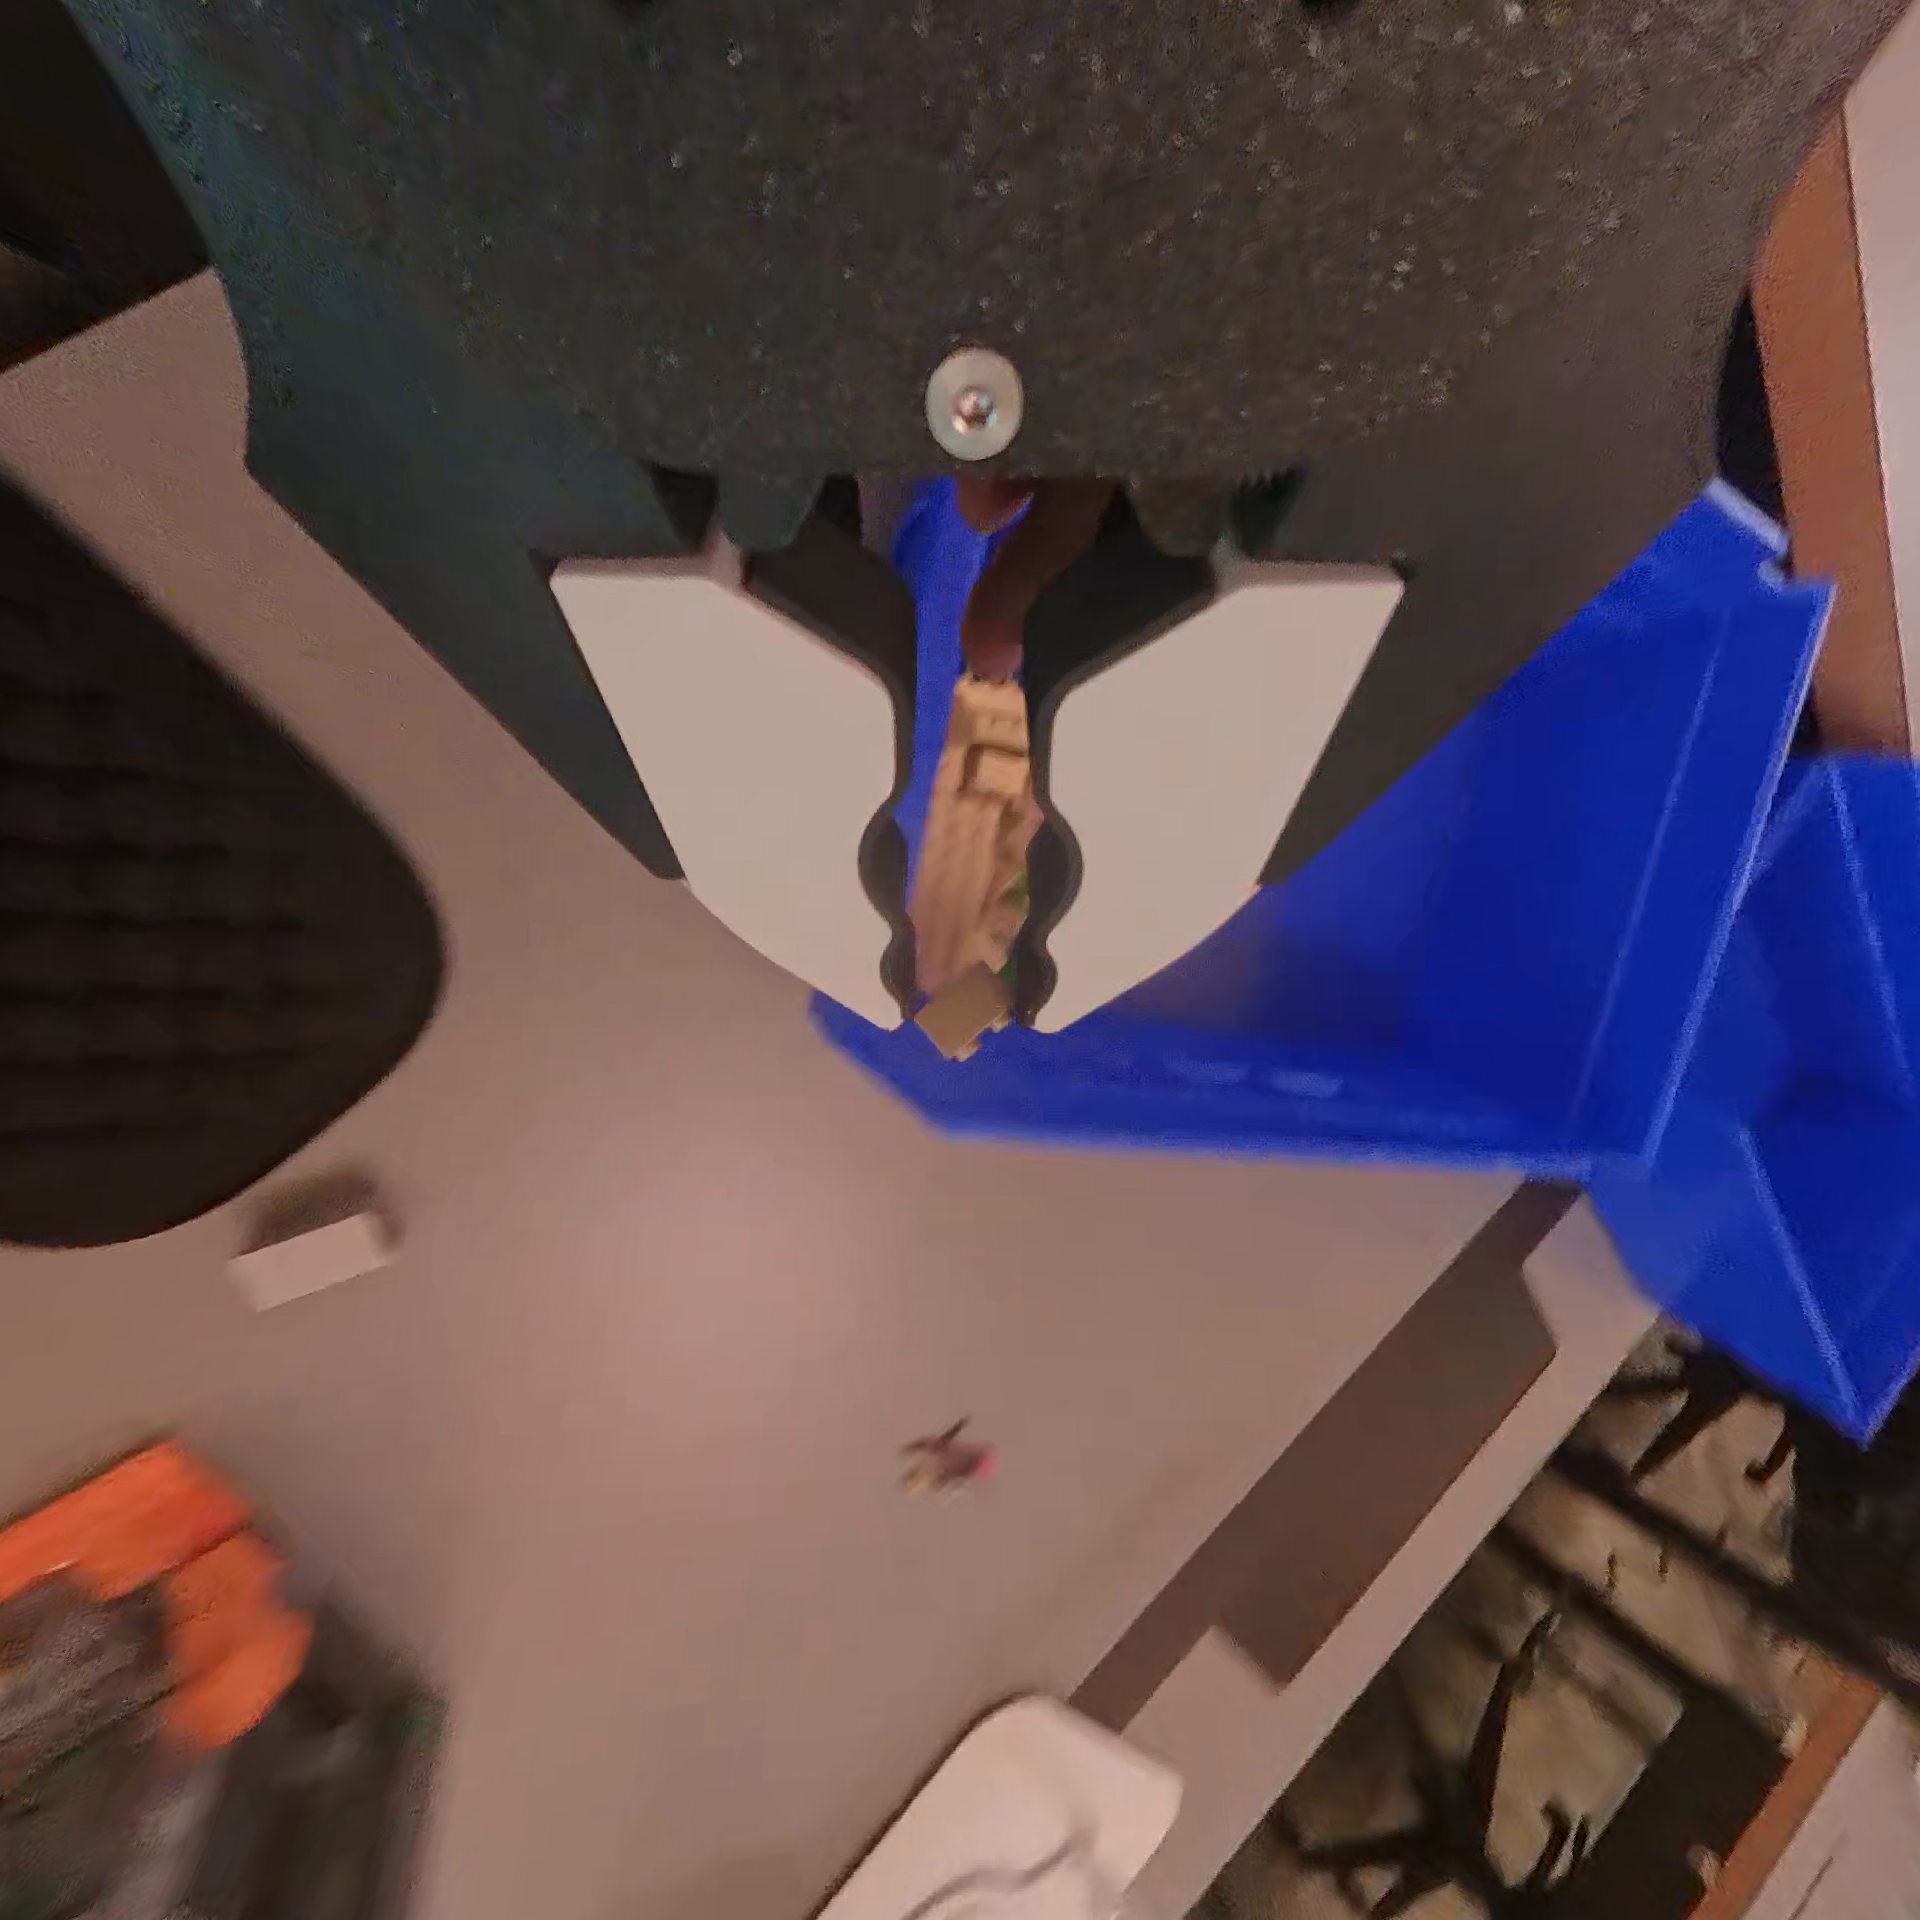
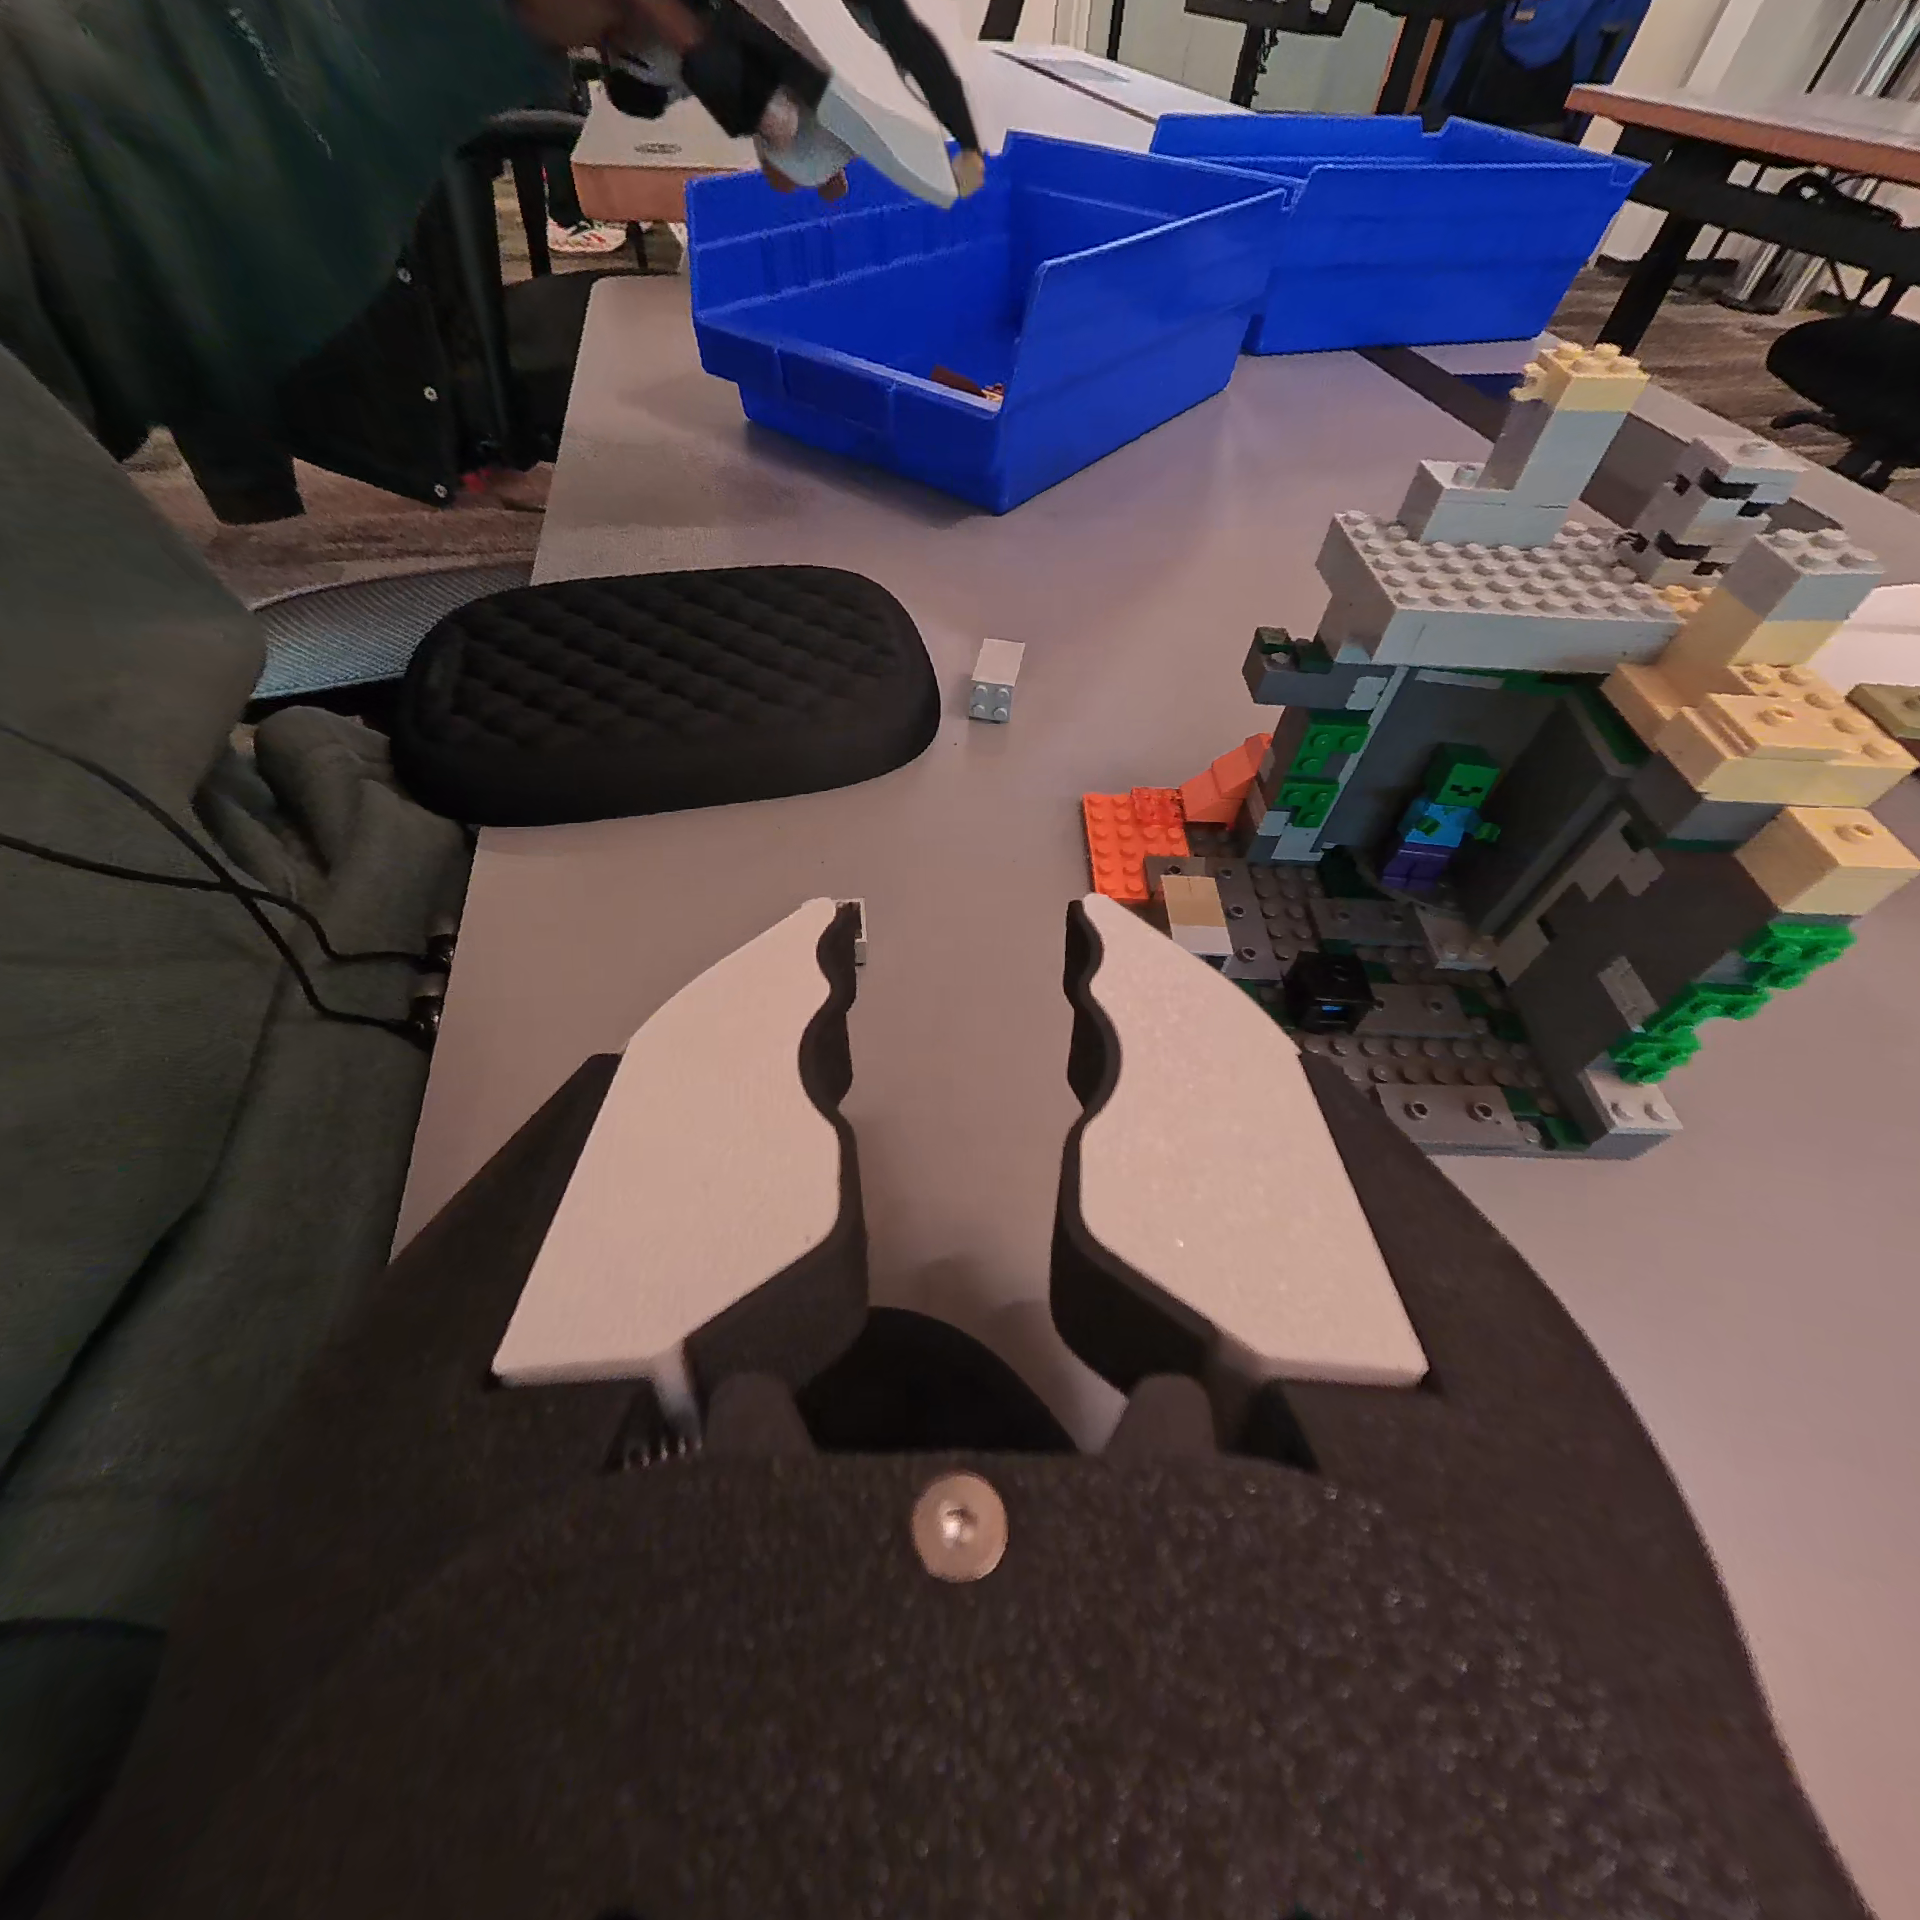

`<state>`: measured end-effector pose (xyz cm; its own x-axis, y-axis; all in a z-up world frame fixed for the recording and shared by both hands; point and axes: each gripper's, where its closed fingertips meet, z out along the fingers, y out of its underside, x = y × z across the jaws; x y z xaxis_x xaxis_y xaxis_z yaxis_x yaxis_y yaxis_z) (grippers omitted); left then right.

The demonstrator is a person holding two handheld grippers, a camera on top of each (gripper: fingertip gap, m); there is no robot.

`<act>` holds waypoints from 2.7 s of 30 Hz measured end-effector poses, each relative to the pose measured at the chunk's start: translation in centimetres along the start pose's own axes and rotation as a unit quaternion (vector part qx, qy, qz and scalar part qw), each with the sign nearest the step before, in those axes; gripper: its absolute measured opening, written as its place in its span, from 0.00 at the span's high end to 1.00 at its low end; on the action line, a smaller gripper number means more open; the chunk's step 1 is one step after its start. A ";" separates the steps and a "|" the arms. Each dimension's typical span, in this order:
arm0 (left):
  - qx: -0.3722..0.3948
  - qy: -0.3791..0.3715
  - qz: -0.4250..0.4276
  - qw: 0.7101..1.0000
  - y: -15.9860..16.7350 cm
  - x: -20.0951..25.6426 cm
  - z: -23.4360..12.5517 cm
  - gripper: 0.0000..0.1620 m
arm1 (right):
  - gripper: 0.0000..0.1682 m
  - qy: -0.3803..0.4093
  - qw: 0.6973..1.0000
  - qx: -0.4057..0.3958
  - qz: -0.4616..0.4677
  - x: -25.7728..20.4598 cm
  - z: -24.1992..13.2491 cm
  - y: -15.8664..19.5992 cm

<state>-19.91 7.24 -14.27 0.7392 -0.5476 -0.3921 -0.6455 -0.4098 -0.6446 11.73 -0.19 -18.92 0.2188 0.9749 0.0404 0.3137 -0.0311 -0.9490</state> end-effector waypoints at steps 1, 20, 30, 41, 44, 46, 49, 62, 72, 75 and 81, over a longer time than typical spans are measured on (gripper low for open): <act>-0.015 -0.004 -0.017 1.000 1.4 -1.0 0.2 0.89 | 0.77 0.001 1.000 0.001 0.001 0.1 0.0 0.0; 0.065 0.208 0.082 0.972 -3.7 14.9 1.4 0.77 | 0.77 0.011 1.000 -0.007 0.015 0.5 0.1 0.2; 0.037 0.346 0.184 0.919 -5.6 28.3 4.5 0.78 | 0.77 0.010 1.000 -0.002 0.010 0.4 0.0 0.1; 0.025 0.335 0.187 0.923 -6.1 27.2 5.2 0.90 | 0.77 0.011 1.000 0.000 0.006 0.4 0.0 0.1; 0.044 0.271 0.146 0.950 -6.4 21.7 3.3 0.90 | 0.77 0.011 1.000 0.000 0.007 0.4 0.0 0.1; 0.039 0.201 0.122 0.971 -5.7 16.4 2.2 0.90 | 0.77 0.010 1.000 -0.005 0.009 0.4 0.1 0.2; 0.004 0.094 0.082 0.992 -2.9 8.1 1.1 0.90 | 0.77 0.009 1.000 -0.011 0.005 0.3 0.2 0.3; -0.054 -0.010 -0.019 0.998 4.2 -1.2 2.4 0.75 | 0.77 0.016 1.000 -0.017 0.006 0.5 0.3 0.5; -0.009 0.225 0.128 0.966 -1.2 13.2 5.9 0.82 | 0.77 0.016 1.000 -0.020 0.008 0.5 0.4 0.6; -0.024 0.269 0.146 0.952 -1.6 14.6 7.6 0.83 | 0.77 0.017 1.000 -0.016 0.008 0.5 0.3 0.5; -0.048 0.359 0.177 0.915 -1.5 17.2 9.1 0.81 | 0.77 0.015 1.000 -0.020 0.010 0.5 0.4 0.6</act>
<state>-4.46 5.06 -25.97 0.1855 -0.9826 -0.0101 -0.8598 -0.1573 -0.4858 11.69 0.36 -19.57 0.2519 0.9672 0.0315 0.3447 -0.0593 -0.9368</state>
